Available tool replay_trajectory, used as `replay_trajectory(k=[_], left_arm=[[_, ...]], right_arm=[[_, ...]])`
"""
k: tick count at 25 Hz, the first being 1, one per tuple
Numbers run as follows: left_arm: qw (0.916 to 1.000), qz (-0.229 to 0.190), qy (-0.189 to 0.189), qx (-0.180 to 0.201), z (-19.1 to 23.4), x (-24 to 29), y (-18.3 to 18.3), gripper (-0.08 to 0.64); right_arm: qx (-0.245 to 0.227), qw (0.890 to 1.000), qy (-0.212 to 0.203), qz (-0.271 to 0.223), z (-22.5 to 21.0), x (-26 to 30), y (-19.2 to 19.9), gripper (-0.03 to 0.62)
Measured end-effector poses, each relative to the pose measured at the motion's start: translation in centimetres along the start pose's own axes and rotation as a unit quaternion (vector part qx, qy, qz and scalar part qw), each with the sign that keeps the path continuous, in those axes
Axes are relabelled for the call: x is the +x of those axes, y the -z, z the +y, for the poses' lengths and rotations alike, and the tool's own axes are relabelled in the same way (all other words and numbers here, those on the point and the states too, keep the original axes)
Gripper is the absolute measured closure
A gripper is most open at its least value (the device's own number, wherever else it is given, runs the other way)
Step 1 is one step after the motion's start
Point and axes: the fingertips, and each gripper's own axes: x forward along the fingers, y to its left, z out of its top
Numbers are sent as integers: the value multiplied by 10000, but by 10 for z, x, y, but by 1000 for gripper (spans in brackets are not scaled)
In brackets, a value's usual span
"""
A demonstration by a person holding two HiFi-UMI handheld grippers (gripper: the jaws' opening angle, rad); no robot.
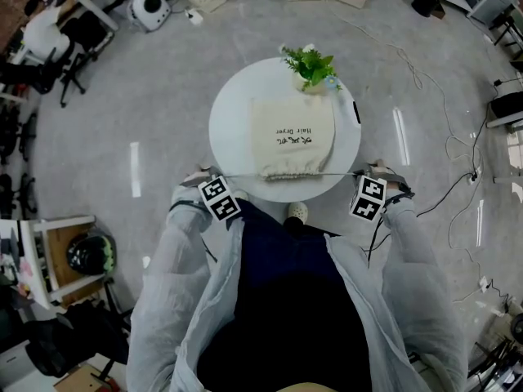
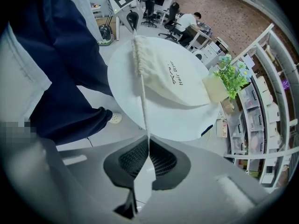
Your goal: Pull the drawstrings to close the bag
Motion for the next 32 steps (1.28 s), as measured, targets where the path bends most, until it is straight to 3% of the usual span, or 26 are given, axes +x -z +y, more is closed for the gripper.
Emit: replay_trajectory(k=[11,24,32], left_arm=[[9994,319,-27,-154,-2,6,22,526],[9979,582,-271,-81,9,8,38,528],[9976,654,-179,-170,7,13,39,528]], right_arm=[[-28,9998,6,201,-1,-3,20,581],[131,9992,-83,370,0,-5,44,581],[245,9985,-195,445,9,-1,51,581]])
